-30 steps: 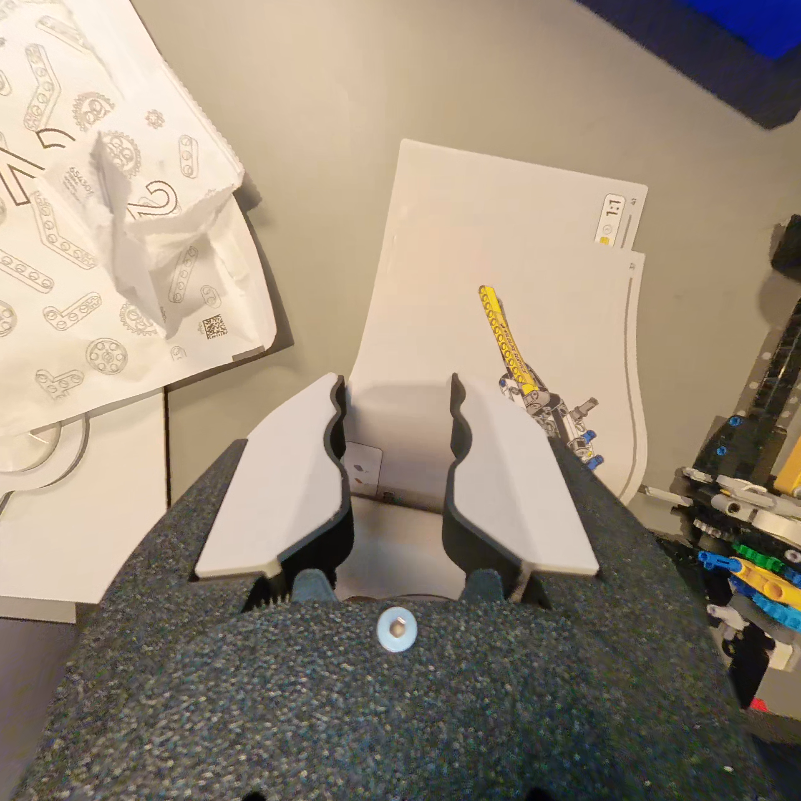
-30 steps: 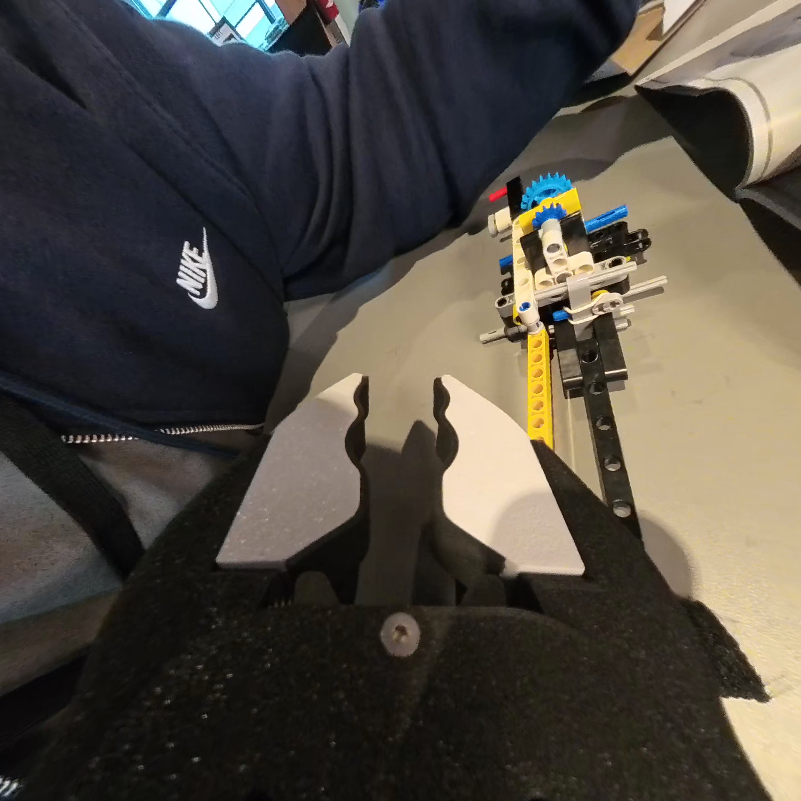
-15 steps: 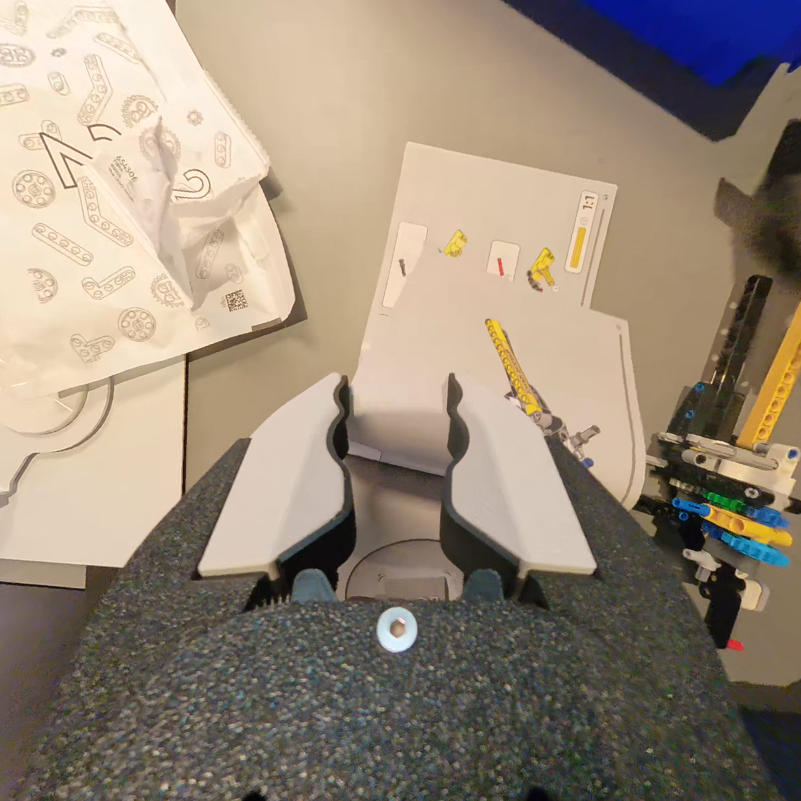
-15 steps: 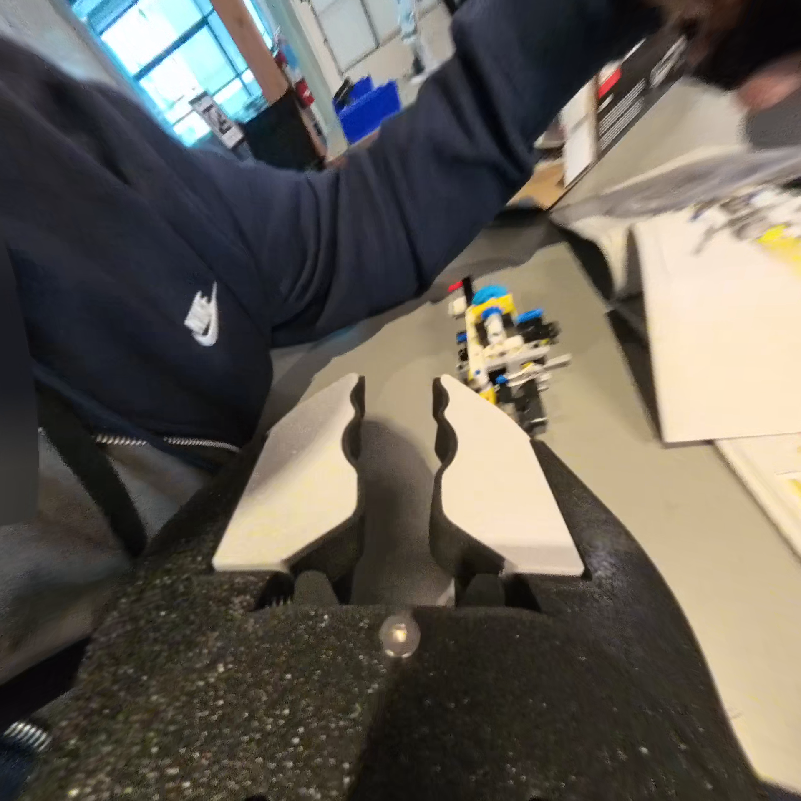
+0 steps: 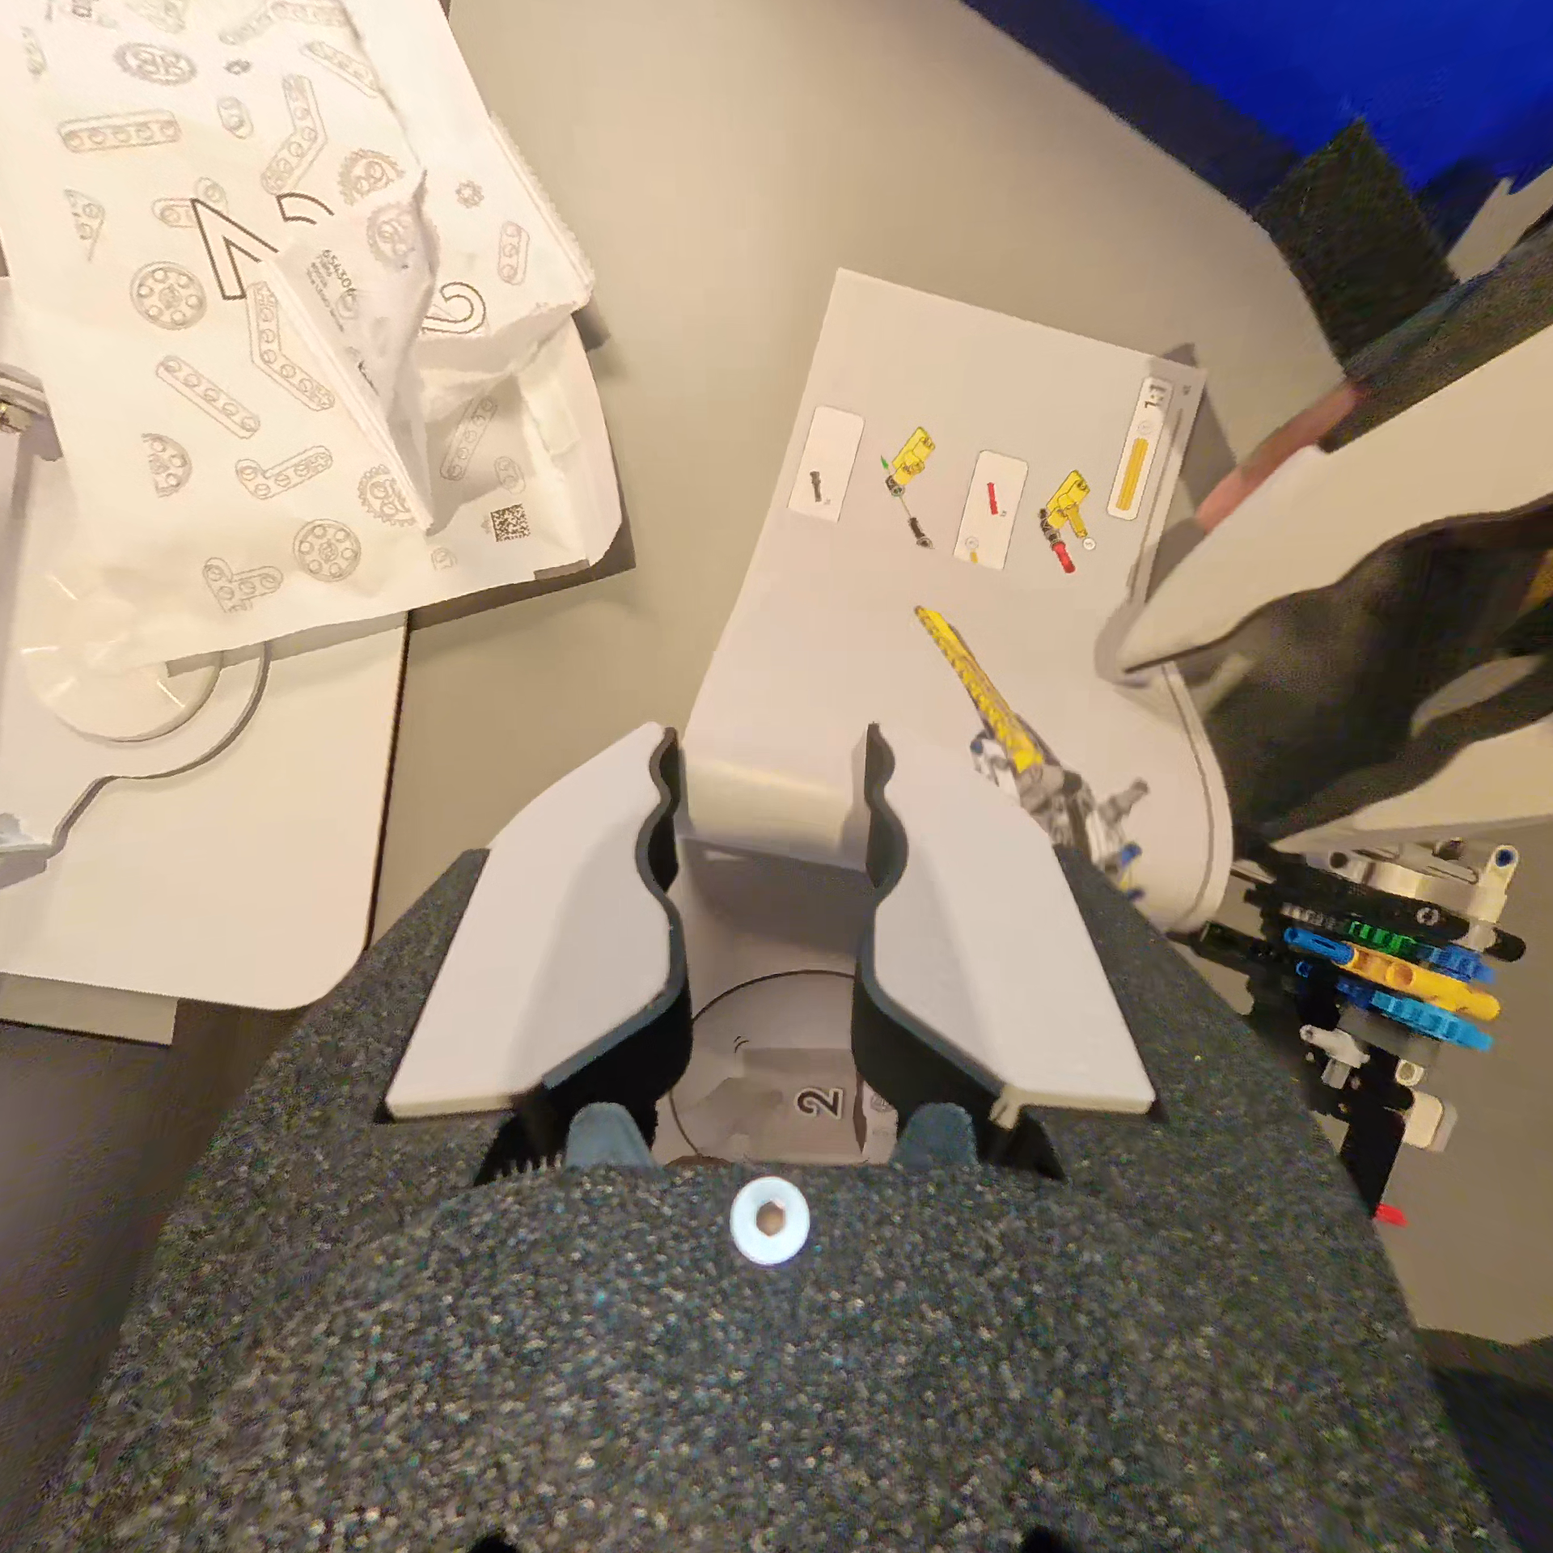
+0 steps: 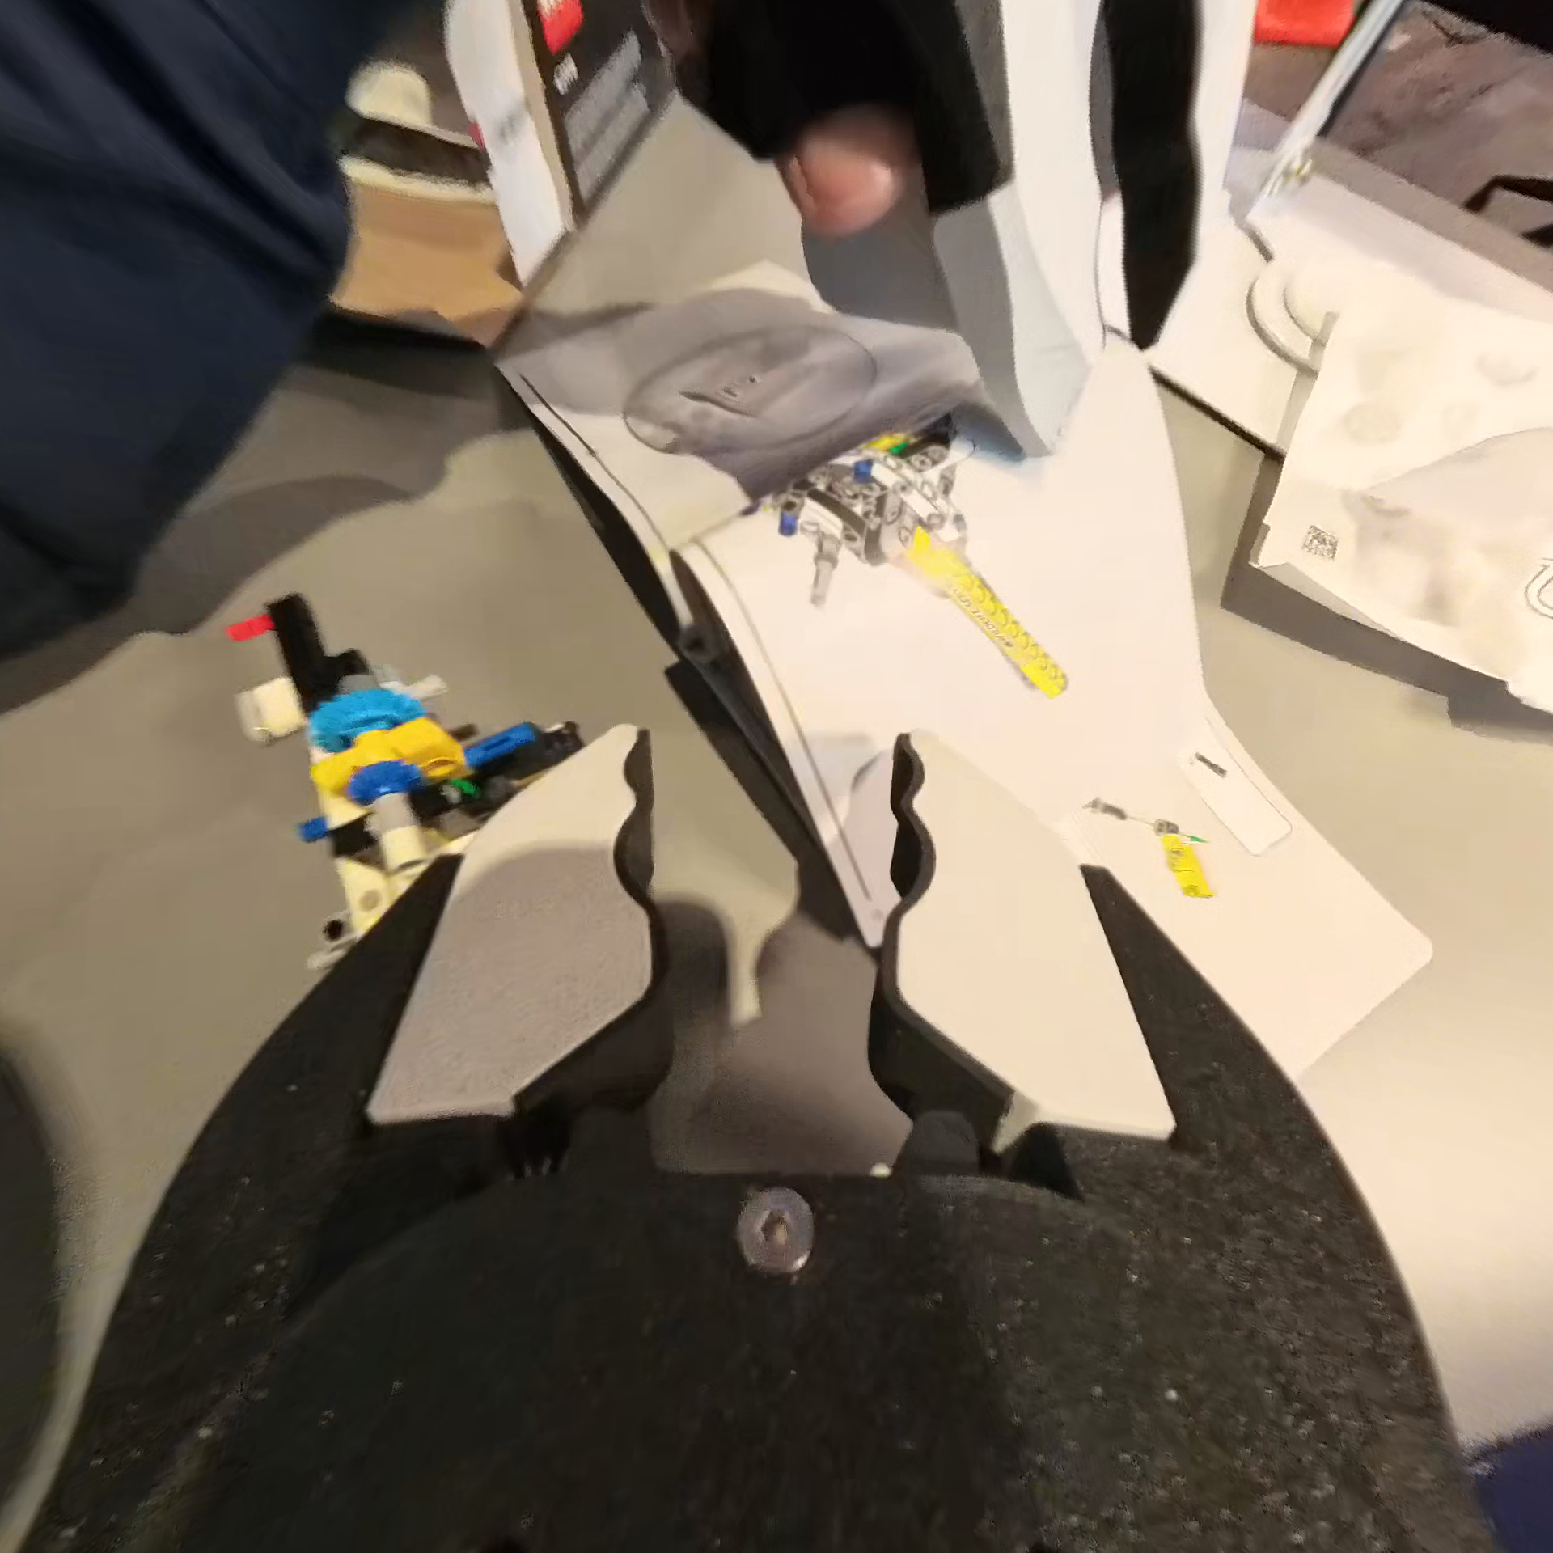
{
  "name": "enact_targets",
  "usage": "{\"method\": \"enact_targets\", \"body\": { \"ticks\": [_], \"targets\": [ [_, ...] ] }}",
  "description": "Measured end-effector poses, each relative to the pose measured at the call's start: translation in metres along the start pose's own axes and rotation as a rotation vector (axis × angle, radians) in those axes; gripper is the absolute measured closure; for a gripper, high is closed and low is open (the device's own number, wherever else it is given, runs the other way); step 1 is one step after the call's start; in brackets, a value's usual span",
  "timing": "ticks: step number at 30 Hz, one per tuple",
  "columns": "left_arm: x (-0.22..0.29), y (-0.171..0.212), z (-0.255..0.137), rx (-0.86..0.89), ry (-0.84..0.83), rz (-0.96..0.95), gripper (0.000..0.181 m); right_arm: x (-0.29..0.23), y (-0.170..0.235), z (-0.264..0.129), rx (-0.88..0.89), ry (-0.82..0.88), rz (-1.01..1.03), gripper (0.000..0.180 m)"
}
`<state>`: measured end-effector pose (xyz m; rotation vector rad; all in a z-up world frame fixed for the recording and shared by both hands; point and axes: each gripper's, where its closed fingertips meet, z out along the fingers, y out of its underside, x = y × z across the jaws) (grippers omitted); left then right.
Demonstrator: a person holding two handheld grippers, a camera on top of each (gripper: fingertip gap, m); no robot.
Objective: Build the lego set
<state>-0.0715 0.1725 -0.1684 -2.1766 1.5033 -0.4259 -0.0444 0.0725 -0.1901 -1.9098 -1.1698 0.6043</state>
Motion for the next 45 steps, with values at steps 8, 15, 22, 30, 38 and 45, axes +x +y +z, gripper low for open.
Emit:
{"method": "enact_targets", "body": {
  "ticks": [8,15,22,30,38,45],
  "targets": [
    [-0.004,0.002,-0.006,0.016,-0.004,-0.015,0.139,0.036,0.003,0.015,-0.037,0.147,0.003,0.125],
    [-0.01,0.007,-0.01,0.01,-0.036,-0.036,0.139,0.041,-0.005,0.015,-0.007,0.187,-0.029,0.124],
    [0.0,0.005,-0.035,0.049,-0.208,-0.033,0.123,0.041,-0.016,0.015,0.023,0.189,-0.035,0.124],
    [0.056,0.029,-0.031,0.065,-0.386,-0.031,0.119,0.038,-0.021,0.017,0.04,0.159,-0.017,0.125],
    [0.061,0.043,-0.017,0.062,-0.58,-0.105,0.123,0.031,-0.04,0.015,0.08,0.159,-0.029,0.125],
    [0.053,0.057,-0.031,0.123,-0.703,-0.214,0.133,0.027,-0.051,0.009,0.126,0.157,-0.051,0.125]
  ]
}}
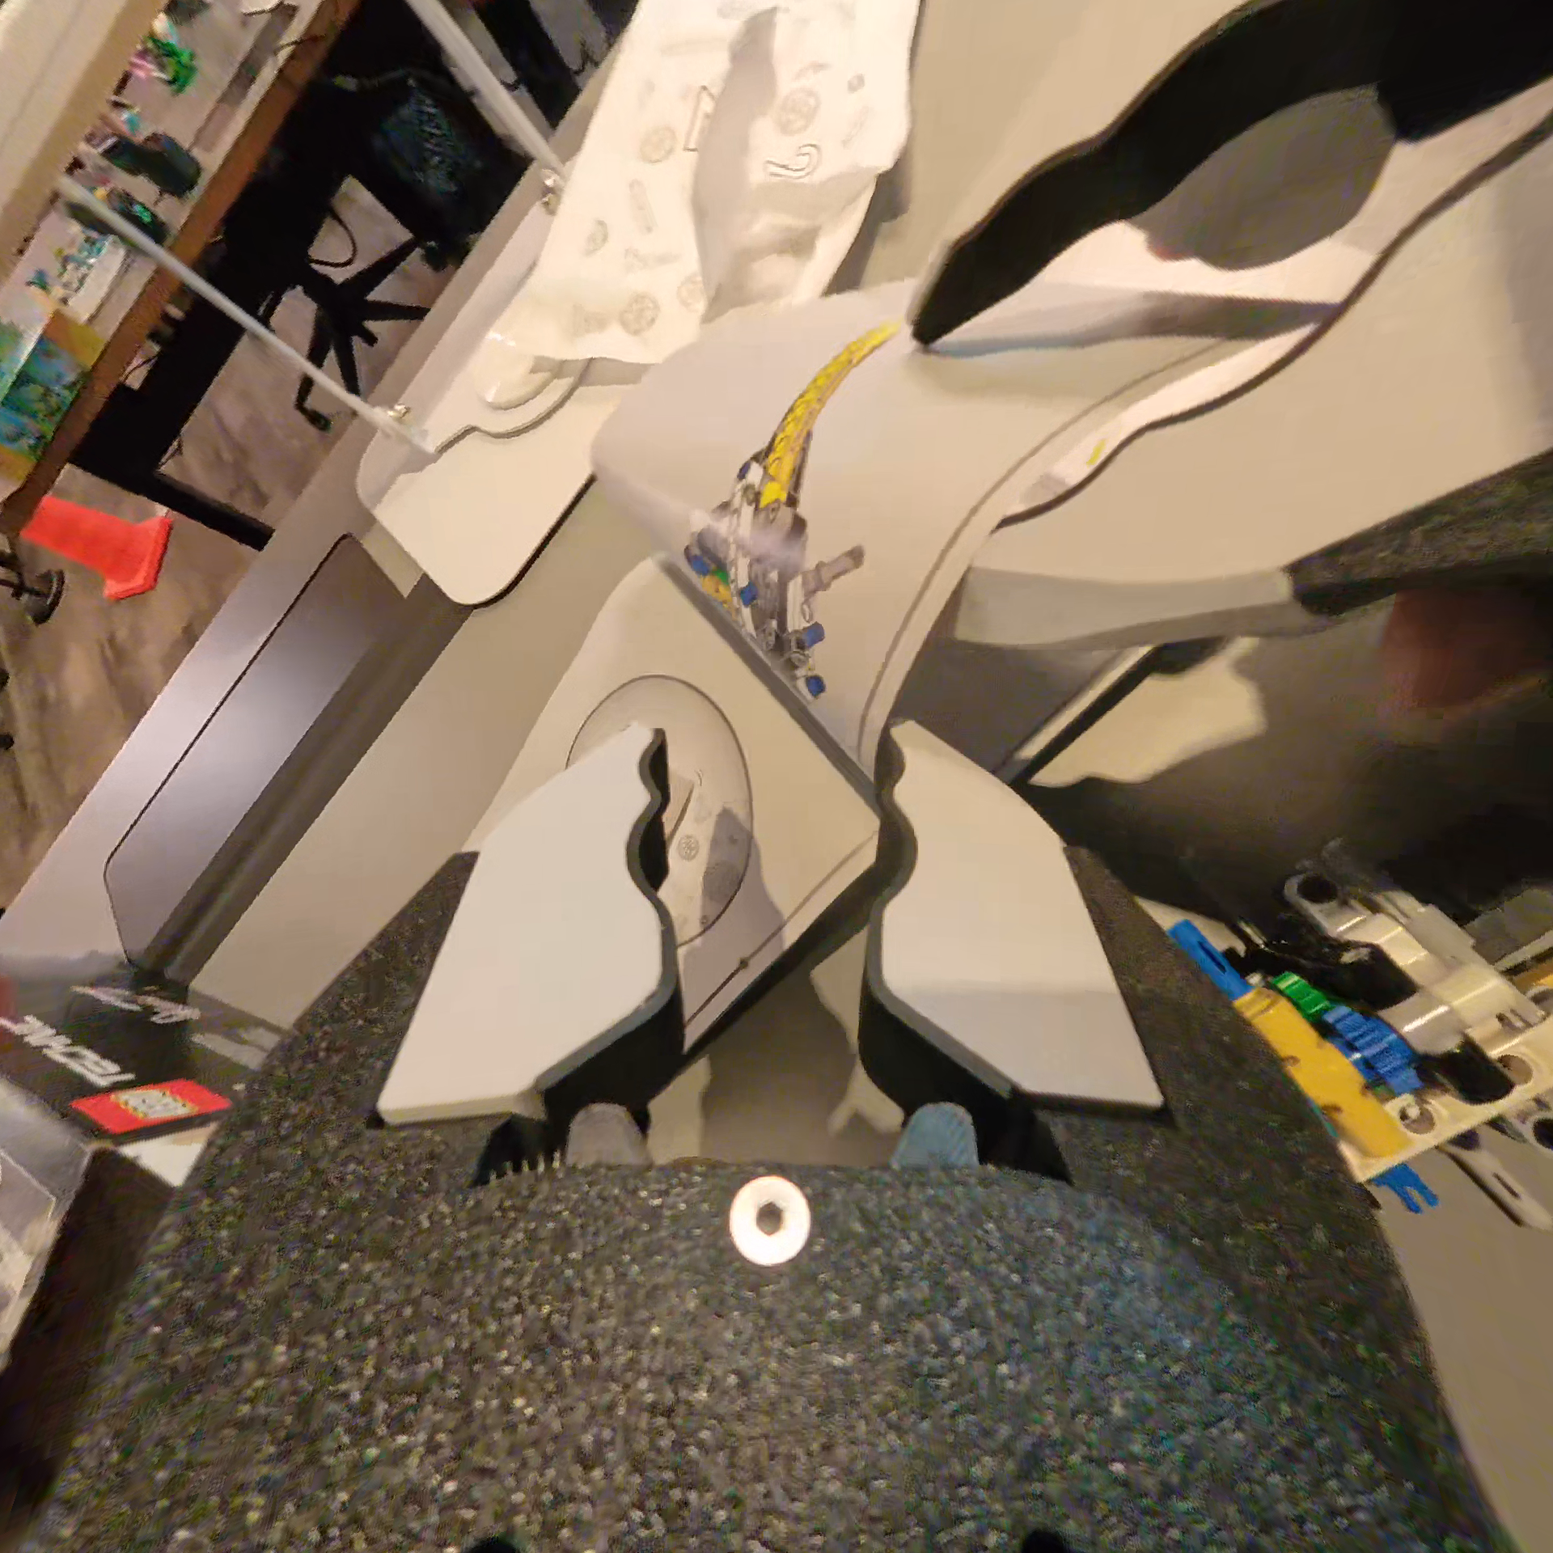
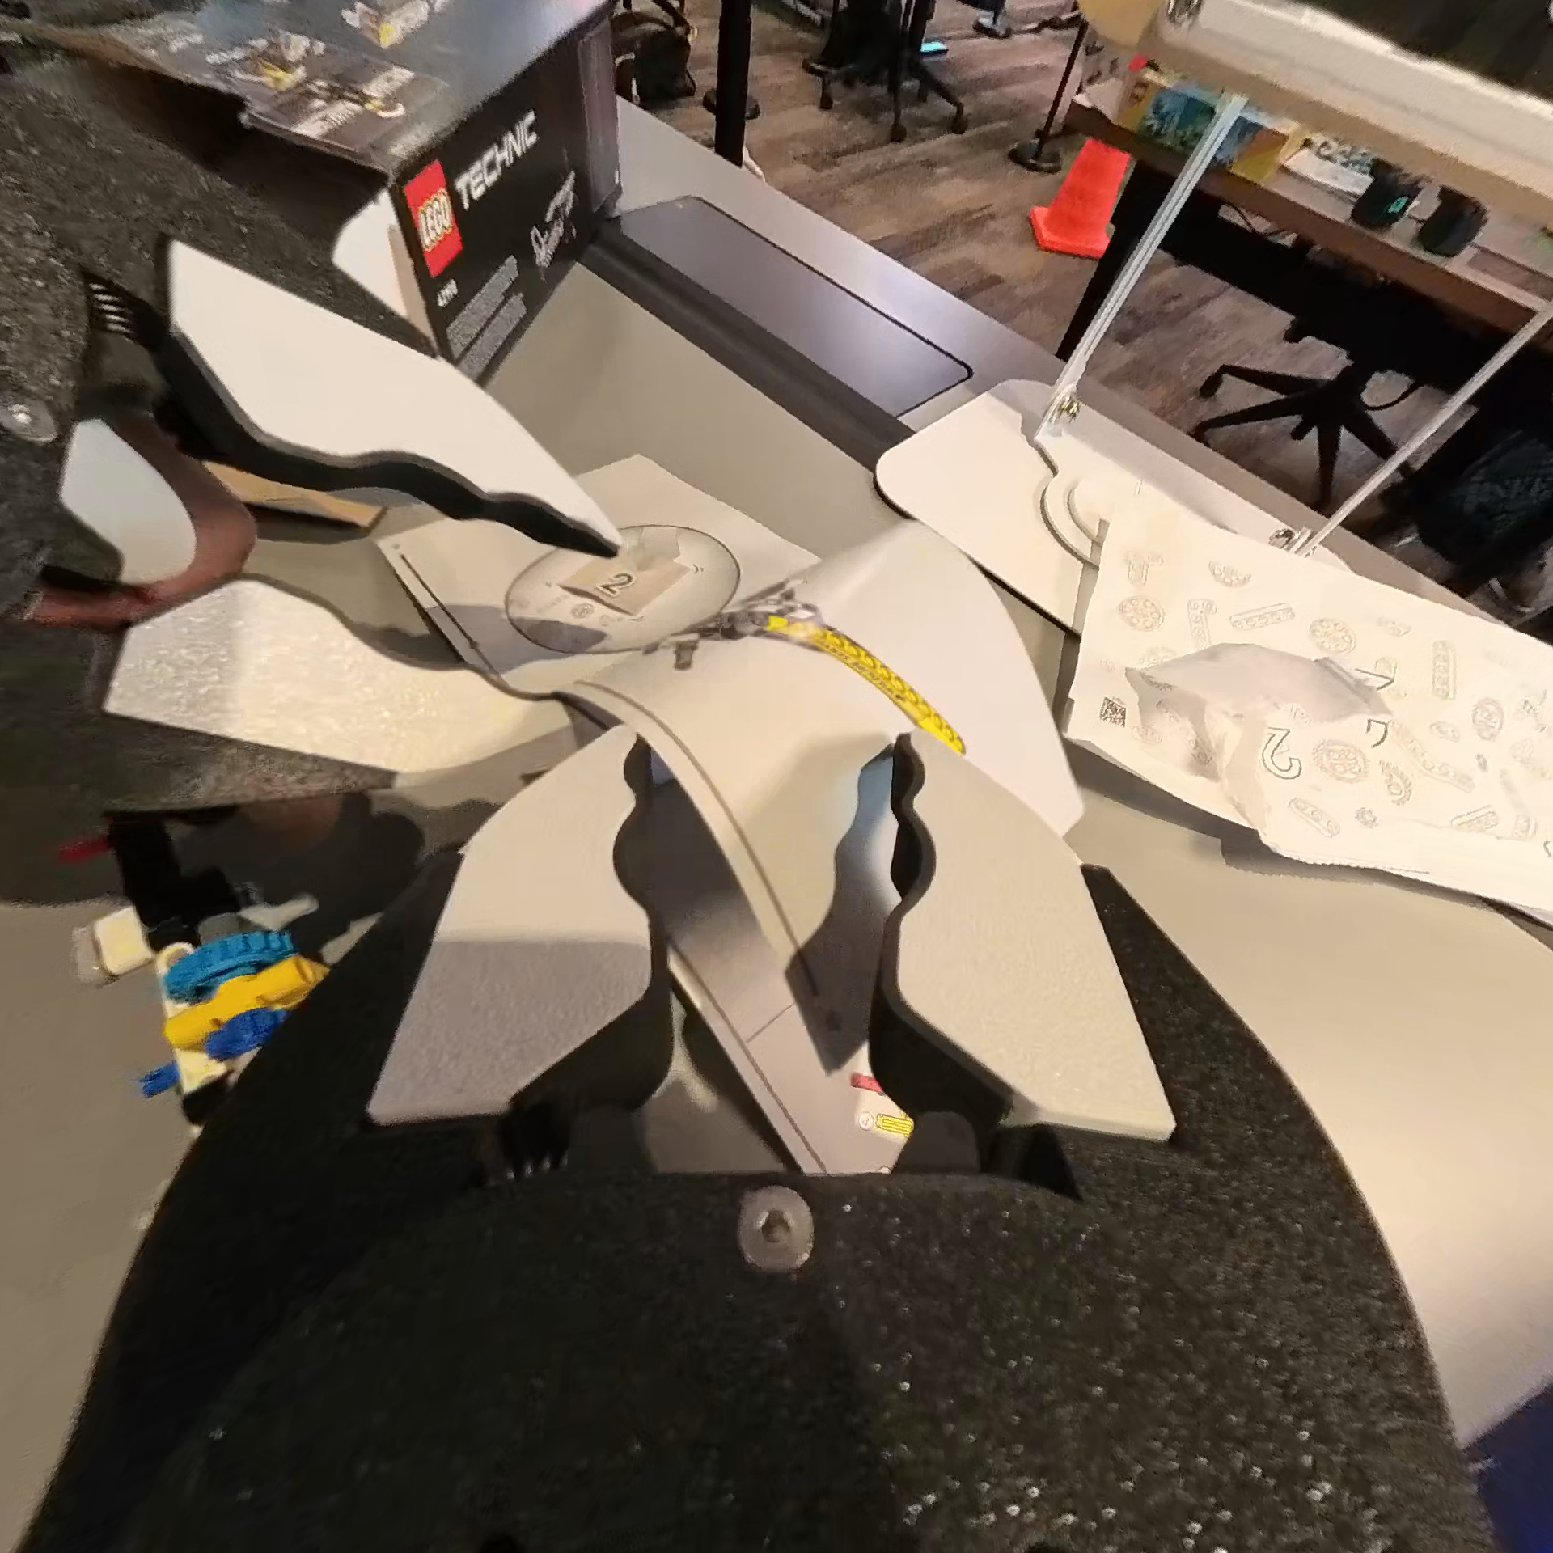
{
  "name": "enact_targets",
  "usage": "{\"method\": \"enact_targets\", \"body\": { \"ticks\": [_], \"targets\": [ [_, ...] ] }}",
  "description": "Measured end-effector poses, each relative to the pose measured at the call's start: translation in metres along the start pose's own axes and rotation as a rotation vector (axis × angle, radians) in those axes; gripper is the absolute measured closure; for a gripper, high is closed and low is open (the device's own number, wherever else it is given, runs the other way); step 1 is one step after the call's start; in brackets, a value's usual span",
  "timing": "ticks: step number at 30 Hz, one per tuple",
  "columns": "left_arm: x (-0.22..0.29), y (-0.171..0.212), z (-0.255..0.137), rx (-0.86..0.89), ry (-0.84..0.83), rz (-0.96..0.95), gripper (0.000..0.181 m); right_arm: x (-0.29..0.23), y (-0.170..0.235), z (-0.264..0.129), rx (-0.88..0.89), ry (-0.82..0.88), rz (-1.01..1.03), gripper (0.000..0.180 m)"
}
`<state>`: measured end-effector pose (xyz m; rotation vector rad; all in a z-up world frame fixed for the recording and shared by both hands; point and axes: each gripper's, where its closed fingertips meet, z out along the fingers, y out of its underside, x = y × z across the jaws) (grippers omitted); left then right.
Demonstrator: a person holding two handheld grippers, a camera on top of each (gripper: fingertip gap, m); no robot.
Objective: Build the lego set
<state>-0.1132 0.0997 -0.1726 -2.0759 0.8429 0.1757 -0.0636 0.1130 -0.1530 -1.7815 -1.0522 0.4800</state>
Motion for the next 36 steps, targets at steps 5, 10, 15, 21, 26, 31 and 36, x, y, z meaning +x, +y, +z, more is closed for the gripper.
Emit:
{"method": "enact_targets", "body": {
  "ticks": [5,10,15,21,26,31,36],
  "targets": [
    [-0.012,0.003,-0.006,0.043,-0.031,-0.116,0.134,-0.002,-0.008,-0.014,0.06,-0.001,-0.009,0.124],
    [-0.026,0.006,-0.013,0.129,-0.002,-0.292,0.138,0.002,-0.004,-0.033,0.133,0.033,0.001,0.124],
    [-0.033,0.009,-0.016,0.209,0.11,-0.465,0.153,0.003,0.01,-0.041,0.149,0.037,0.018,0.125],
    [-0.034,0.009,-0.018,0.257,0.164,-0.524,0.165,0.007,0.021,-0.033,0.136,0.032,0.034,0.127],
    [-0.04,0.005,-0.023,0.312,0.154,-0.54,0.172,0.008,0.027,-0.029,0.131,0.013,0.062,0.129],
    [-0.05,0.002,-0.029,0.371,0.134,-0.559,0.174,0.005,0.03,-0.027,0.136,0.002,0.053,0.131],
    [-0.054,0.002,-0.03,0.394,0.115,-0.544,0.174,0.001,0.034,-0.025,0.135,-0.012,0.047,0.133]
  ]
}}
